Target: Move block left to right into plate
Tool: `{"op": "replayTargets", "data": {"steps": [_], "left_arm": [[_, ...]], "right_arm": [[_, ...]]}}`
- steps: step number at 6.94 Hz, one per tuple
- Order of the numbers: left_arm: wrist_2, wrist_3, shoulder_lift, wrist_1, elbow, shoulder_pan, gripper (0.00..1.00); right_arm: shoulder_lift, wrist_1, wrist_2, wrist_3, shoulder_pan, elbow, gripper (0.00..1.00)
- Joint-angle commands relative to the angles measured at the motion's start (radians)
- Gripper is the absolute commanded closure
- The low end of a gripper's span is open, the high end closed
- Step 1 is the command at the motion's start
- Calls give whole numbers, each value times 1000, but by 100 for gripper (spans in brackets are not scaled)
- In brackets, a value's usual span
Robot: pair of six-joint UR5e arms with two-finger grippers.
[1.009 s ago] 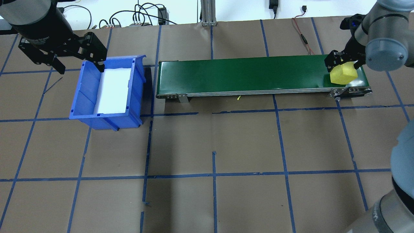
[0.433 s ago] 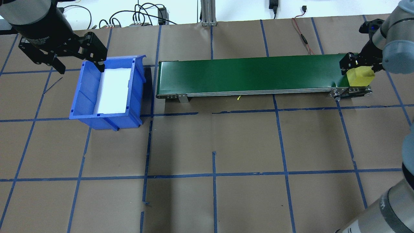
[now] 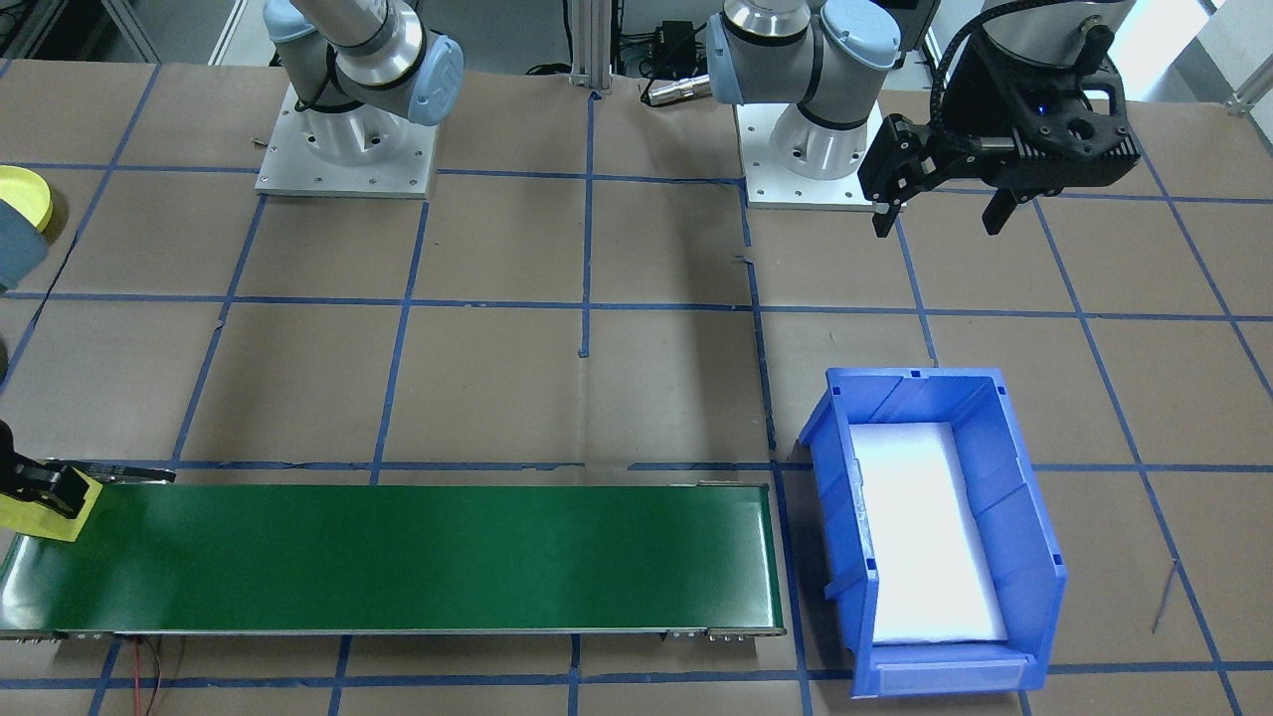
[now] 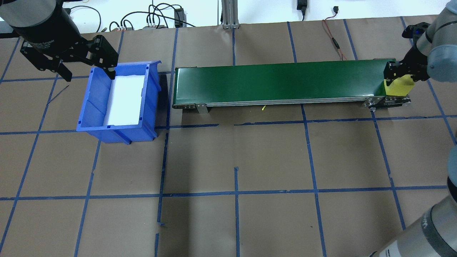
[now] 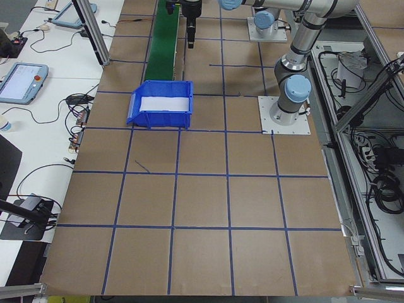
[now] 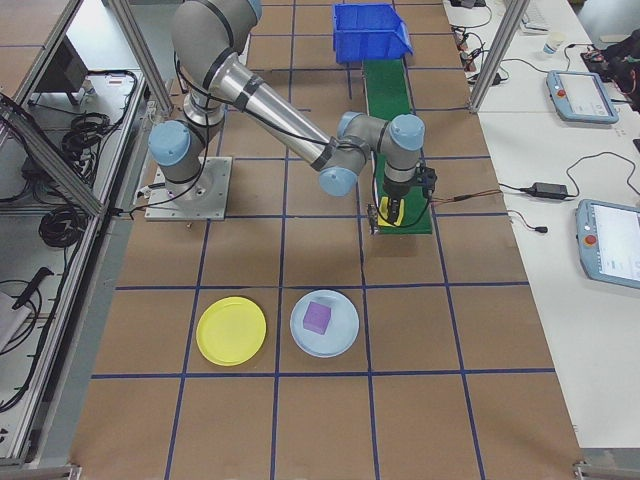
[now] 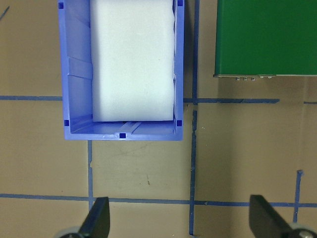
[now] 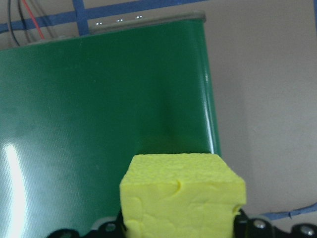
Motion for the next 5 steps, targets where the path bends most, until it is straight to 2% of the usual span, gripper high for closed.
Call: {"op": "replayTargets", "data": {"steps": [1,2,3,5], "left_arm": [[0,0,0,0,1,-1,0],[0,0,0,0,4,1,0],[0,-5,-1,0,6,-2,0],[2,-5,-1,0,6,-1,0]], "right_arm": [[-7,5,6,-28,-108,-7,92],[-10,20,6,-92,-177,-3,92],[-36,87,9,-167,-271,-3,92],[-158,247,0,-314,-467,32,91]]}}
